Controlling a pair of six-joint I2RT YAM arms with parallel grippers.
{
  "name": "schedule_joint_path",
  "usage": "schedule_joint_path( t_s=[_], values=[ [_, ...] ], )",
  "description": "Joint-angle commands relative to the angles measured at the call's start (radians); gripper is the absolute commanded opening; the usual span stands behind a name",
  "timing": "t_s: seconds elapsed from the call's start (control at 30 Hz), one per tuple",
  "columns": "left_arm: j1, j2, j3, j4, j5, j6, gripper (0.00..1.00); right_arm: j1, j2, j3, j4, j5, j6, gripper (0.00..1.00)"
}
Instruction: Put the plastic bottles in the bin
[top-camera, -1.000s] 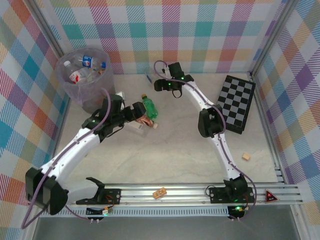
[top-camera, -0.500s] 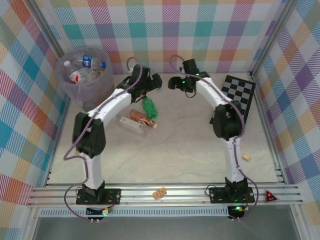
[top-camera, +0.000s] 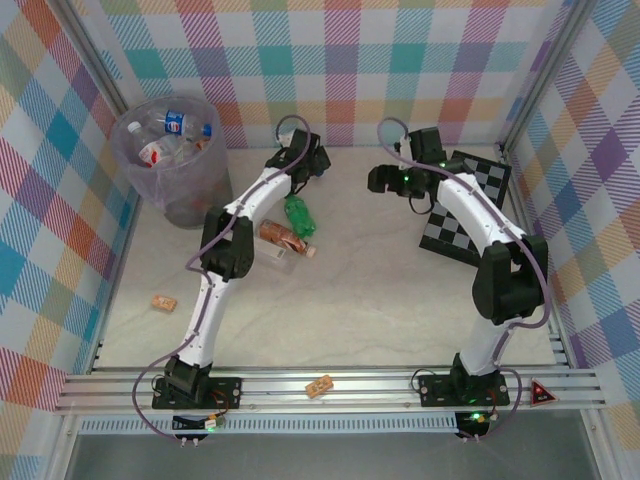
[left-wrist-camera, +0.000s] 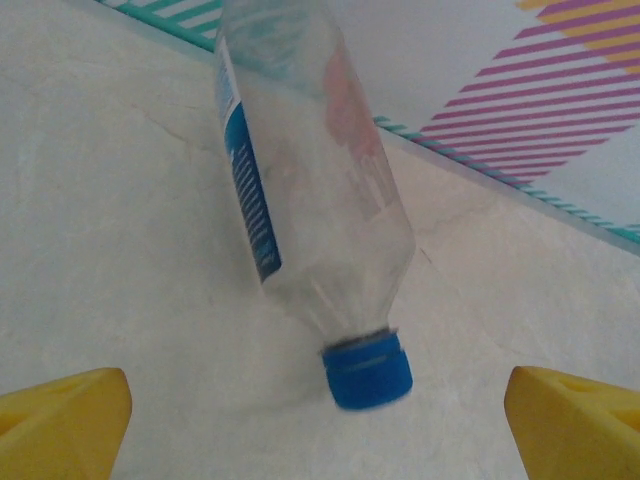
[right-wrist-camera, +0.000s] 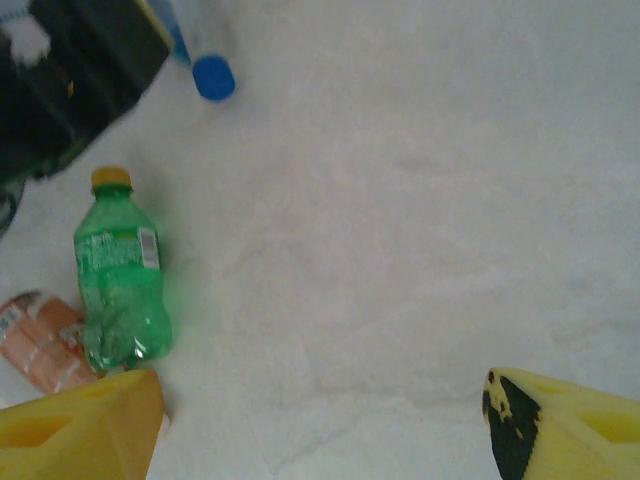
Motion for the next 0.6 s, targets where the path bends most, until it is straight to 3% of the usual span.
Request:
schedule_joint_path(
  t_s=[0.0, 0.4, 0.57],
  values=[
    [0.008, 0.087, 0.164, -0.060, -0.022, 0.034, 0.95, -0.004, -0.043, -0.030, -0.004, -0.023, -0.028, 0.84],
    [0.051, 0.242, 0.233, -0.047, 0.083, -0.113, 0.92, -0.004, -0.081, -0.073, -0.001, -0.015, -0.024, 0.84],
    [0.066, 0.262, 0.230, -0.024, 0.104, -0.148, 0.85, -0.006, -0.074, -0.077, -0.003, -0.016, -0.024, 0.83]
  ],
)
